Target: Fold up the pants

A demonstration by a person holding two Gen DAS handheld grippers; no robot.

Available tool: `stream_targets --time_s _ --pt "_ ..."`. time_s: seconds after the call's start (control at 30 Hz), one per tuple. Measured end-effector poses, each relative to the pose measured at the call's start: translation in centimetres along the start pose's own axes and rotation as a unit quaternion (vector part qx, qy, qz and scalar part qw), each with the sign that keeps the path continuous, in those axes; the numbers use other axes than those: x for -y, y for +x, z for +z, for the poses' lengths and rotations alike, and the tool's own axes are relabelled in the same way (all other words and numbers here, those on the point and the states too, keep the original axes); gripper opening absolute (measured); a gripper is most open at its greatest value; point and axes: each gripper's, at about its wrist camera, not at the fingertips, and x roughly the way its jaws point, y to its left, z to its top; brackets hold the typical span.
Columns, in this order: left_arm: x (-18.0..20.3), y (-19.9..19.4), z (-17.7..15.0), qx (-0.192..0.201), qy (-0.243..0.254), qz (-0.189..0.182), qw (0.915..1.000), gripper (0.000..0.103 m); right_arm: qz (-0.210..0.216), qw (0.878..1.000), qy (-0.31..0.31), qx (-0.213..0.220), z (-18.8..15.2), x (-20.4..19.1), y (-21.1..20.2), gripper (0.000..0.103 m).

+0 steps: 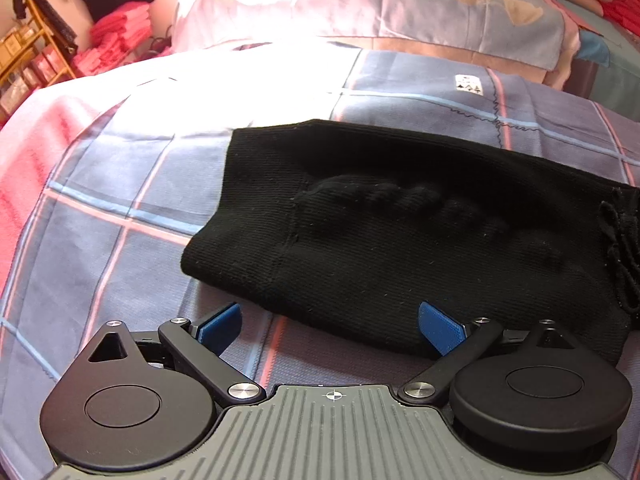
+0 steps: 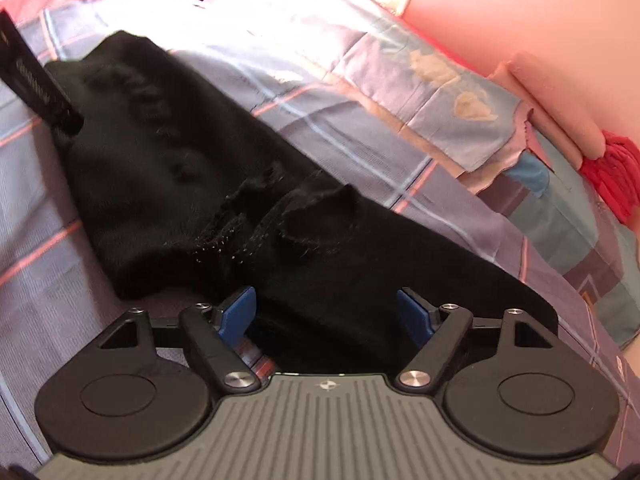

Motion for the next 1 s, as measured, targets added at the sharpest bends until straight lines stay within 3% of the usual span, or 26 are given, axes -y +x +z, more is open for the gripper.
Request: stream_targets --time_s 0.07,0.13,0.37,0.6,0.8,0.93,0.97,1.0 --pt "-1.4 -0.2 -0.5 0.001 -0.008 0.004 1.0000 0.103 -0.032 0.999 -0.004 0.033 0.7 -0.5 -1.2 0.080" --pt "-2.8 -0.3 -0.8 0.001 -0.015 0.010 0.9998 0.103 -0.031 0.998 -0.006 0.059 1.5 -1.1 -2.1 0.083" --pt "-7.3 -0.4 -2.6 -0.012 -0.082 0.022 0.9963 0.103 0.048 0.993 -0.022 0.102 5.8 -6.3 -3.1 0.084" --pt "-13.4 -2.4 -6.8 -0.004 -0.170 0.056 0.9839 0.103 0.120 0.980 -0.078 0.136 11.1 -16.2 -2.1 0.086" --pt "-16.3 -2.9 -9.3 -0.009 -0.211 0.067 0.9752 0.103 0.102 0.982 -0.117 0.109 14.2 -22.5 1.4 0.086" --pt "-16.5 -3.1 -10.3 -0.011 -0.216 0.063 0.9742 0.103 0.073 0.984 -0.124 0.109 15.5 -23.9 3.6 0.085" --pt "-16.4 -3.2 -10.4 -0.010 -0.215 0.060 0.9747 0.103 0.090 0.985 -0.108 0.099 16.0 -23.3 3.9 0.083" --pt "-16.2 -3.2 -10.5 -0.008 -0.212 0.057 0.9755 0.103 0.122 0.985 -0.086 0.089 16.4 -22.4 4.1 0.050"
